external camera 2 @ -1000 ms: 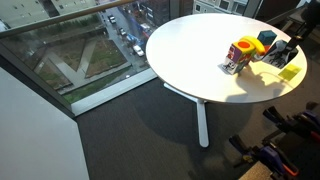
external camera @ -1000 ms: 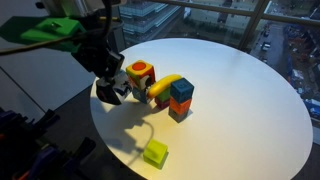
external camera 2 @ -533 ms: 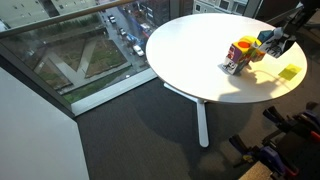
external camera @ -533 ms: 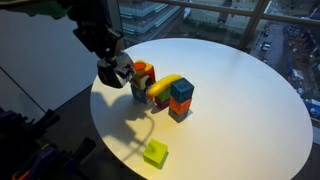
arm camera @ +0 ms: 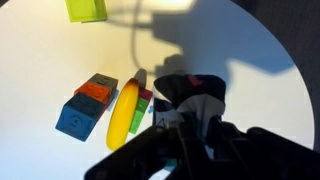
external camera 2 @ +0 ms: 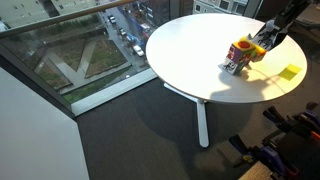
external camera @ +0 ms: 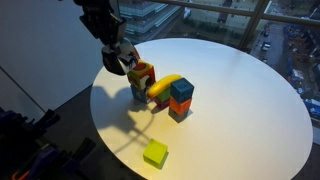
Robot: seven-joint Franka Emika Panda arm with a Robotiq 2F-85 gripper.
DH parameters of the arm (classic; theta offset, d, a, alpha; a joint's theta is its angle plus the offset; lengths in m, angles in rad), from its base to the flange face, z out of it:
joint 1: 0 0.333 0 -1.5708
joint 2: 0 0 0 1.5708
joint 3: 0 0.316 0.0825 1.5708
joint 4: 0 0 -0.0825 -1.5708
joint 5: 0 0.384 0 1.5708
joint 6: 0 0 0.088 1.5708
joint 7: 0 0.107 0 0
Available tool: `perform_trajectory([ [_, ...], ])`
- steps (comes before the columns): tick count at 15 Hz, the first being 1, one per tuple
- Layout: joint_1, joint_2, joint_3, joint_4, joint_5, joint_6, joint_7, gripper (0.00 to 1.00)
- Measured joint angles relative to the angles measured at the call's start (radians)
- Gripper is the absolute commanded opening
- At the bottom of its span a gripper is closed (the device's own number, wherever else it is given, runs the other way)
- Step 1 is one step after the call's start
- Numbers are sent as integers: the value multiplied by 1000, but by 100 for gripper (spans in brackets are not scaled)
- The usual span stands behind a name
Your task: Put the black and white cube on the top of the block stack
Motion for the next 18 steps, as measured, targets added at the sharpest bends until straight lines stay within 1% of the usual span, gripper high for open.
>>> perform_trajectory([
  [3,7,31,6,31,2,-12,34,6],
  [7,18,78,11,78,28,-32,45,6],
  [11,24,129,19,144,57,-56,50,6],
  [18,24,217,26,258,64,-96,81,6],
])
